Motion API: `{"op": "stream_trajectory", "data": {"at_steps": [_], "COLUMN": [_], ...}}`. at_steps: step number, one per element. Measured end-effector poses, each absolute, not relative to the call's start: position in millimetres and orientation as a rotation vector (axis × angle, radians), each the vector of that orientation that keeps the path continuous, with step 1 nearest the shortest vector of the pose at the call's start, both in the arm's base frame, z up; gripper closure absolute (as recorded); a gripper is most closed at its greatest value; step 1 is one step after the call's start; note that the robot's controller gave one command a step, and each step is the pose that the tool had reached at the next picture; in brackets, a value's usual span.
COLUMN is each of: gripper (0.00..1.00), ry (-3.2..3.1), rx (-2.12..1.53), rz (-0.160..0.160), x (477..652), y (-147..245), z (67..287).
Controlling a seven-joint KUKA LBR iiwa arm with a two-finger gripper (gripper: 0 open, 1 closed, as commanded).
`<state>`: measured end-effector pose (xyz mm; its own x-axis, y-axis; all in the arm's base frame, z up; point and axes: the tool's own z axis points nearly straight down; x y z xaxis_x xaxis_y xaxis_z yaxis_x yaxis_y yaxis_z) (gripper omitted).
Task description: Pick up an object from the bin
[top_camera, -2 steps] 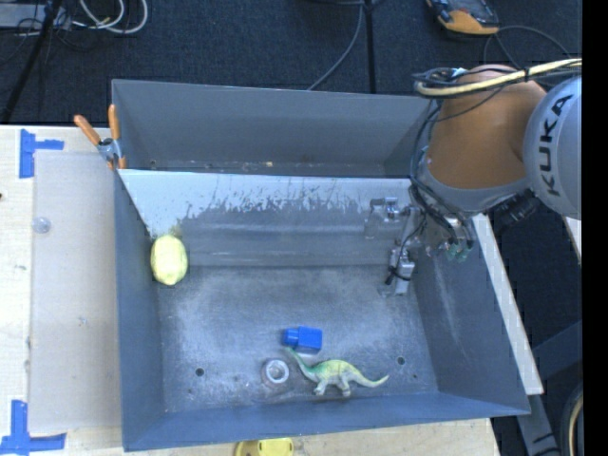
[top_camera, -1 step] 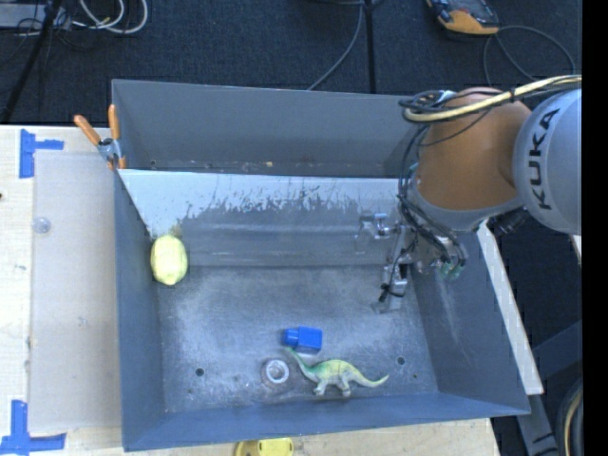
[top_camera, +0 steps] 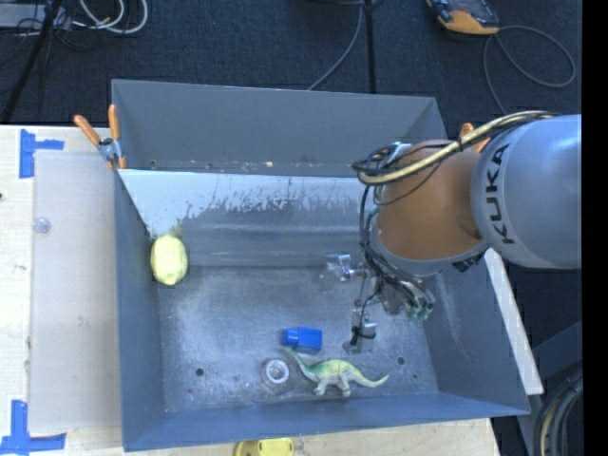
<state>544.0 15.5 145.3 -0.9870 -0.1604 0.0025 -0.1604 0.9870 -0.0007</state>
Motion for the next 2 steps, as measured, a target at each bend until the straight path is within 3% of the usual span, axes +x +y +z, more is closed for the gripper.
{"op": "stream_trajectory", "data": {"at_steps": [1, 2], "gripper": [0.0, 1.0], "ry": [-3.118, -3.111], "rx": [0.297, 0.396], "rz": [-0.005, 0.0], "x": [532.0, 504.1], "y": [47, 26], "z": [125, 73]}}
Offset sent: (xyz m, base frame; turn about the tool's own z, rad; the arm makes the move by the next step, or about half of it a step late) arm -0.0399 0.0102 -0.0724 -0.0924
